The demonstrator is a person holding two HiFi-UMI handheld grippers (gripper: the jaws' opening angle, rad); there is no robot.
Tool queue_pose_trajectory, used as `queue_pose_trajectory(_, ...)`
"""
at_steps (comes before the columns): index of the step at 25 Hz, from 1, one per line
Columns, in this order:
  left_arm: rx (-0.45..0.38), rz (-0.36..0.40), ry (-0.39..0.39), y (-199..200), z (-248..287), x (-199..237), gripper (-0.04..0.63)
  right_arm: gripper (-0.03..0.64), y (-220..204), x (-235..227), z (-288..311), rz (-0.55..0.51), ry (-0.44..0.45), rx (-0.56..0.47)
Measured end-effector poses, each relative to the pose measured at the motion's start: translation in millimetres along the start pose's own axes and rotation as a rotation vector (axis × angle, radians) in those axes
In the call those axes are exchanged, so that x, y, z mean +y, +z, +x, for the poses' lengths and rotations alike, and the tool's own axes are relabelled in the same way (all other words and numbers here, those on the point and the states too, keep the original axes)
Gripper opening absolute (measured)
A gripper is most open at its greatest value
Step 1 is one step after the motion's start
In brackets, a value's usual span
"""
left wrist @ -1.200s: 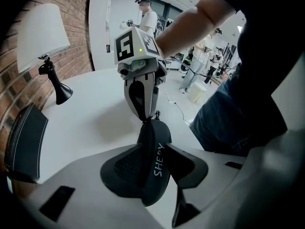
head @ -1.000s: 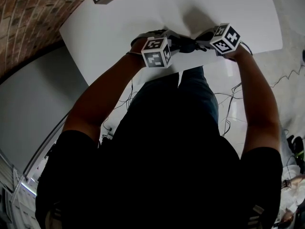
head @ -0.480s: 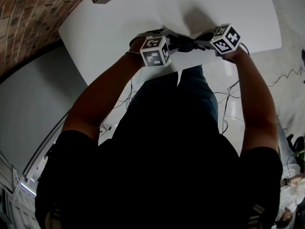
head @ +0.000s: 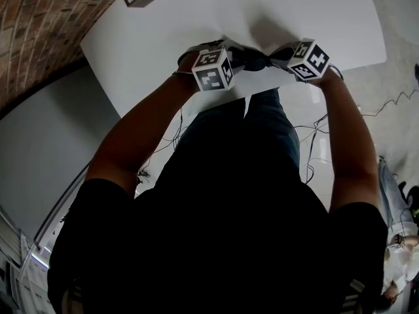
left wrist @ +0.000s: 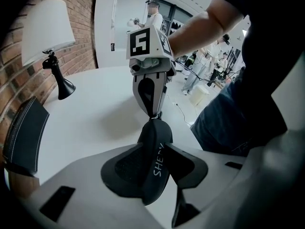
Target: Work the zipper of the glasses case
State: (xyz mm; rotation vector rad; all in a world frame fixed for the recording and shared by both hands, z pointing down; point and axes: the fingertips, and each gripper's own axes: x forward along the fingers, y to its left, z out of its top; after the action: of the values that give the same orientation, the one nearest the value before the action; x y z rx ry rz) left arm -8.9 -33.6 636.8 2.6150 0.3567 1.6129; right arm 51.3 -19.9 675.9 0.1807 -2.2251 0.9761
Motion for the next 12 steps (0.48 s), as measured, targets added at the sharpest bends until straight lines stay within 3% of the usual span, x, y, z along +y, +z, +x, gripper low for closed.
queue_pose_trajectory(7, 0.01, 0.009, 0.01, 2.2, 2.8, -0.9, 0.155, 0.002, -5.9, 5.2, -0.7, 0.021, -0.003, -0.037)
queue_pose_trajectory(12, -0.002, 0.005, 0.019, 1.9, 2.0, 0.0, 0.153, 0.002, -10.6, 0.3, -0.2, 0.245, 0.034, -0.142)
